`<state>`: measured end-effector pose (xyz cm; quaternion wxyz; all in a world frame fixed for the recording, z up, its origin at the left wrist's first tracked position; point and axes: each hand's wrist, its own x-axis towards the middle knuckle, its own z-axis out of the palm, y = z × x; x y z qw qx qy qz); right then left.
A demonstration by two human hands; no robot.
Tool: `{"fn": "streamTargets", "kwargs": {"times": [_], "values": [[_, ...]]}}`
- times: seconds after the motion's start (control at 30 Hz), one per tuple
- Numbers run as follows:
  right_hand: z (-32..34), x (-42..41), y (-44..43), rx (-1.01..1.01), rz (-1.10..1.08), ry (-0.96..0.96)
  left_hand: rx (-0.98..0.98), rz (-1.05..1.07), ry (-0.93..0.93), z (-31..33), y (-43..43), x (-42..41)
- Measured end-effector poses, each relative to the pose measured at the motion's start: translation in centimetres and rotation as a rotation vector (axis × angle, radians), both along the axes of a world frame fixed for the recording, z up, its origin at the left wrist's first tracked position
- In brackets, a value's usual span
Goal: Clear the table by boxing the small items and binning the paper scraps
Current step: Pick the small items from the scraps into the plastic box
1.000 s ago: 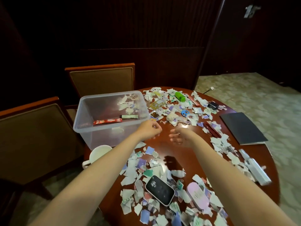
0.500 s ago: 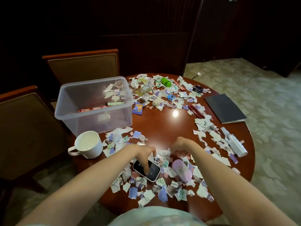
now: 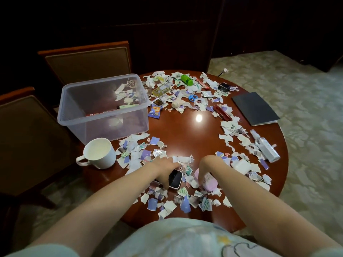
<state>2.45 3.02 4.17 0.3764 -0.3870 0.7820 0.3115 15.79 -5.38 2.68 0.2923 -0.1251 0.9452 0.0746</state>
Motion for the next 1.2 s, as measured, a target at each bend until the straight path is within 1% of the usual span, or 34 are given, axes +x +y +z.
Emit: {"fn": "streamTargets", "kwargs": {"times": [0.1, 0.2, 0.3, 0.47, 0.53, 0.7, 0.73, 0.8, 0.87, 0.9, 0.93, 1.0, 1.03, 1.1, 1.2], "values": [[-0.6, 0.5, 0.0, -0.023, 0.098, 0.060, 0.032, 0.063, 0.004, -0.2, -0.3, 0.4], [0.0, 0.9, 0.3, -0.051, 0.089, 0.119, 0.083, 0.142, 0.035, 0.1, -0.7, 0.6], [0.4, 0.3, -0.1, -0.113, 0.022, 0.113, 0.180, 0.265, 0.096, 0.7, -1.5, 0.4], [3.0, -1.6, -2.9, -0.352, -0.197, 0.009, 0.298, 0.409, 0.176, 2.8, -3.7, -0.2], [4.4, -1.8, -4.2, -0.432, -0.321, -0.065, 0.326, 0.487, 0.231, 3.7, -4.8, -0.4], [6.5, -2.0, -7.7, -0.701, -0.718, -0.366, 0.466, 0.722, 0.397, 5.8, -7.9, -0.1], [6.6, -2.0, -8.4, -0.753, -0.765, -0.441, 0.505, 0.774, 0.435, 6.1, -8.5, 0.1], [7.9, -1.2, -9.6, -0.816, -0.813, -0.652, 0.619, 0.910, 0.533, 6.6, -9.7, 0.5], [9.3, -0.5, -10.6, -0.869, -0.903, -0.777, 0.741, 1.070, 0.636, 7.0, -10.7, 0.8], [9.9, -0.2, -11.1, -0.887, -0.908, -0.818, 0.813, 1.145, 0.686, 7.3, -11.0, 0.9], [10.2, 0.1, -11.8, -0.901, -0.885, -0.855, 0.900, 1.213, 0.732, 7.7, -11.3, 1.0], [10.7, 0.5, -13.1, -0.937, -0.869, -0.859, 1.054, 1.338, 0.789, 8.6, -11.8, 1.1], [10.9, 0.7, -13.8, -0.949, -0.882, -0.850, 1.087, 1.380, 0.799, 9.1, -12.1, 1.1], [11.5, 1.4, -15.1, -0.970, -0.882, -0.850, 1.056, 1.421, 0.817, 9.8, -12.6, 1.0], [12.1, 2.2, -17.2, -1.000, -0.846, -0.850, 1.068, 1.535, 0.916, 10.7, -13.8, 0.9]]}}
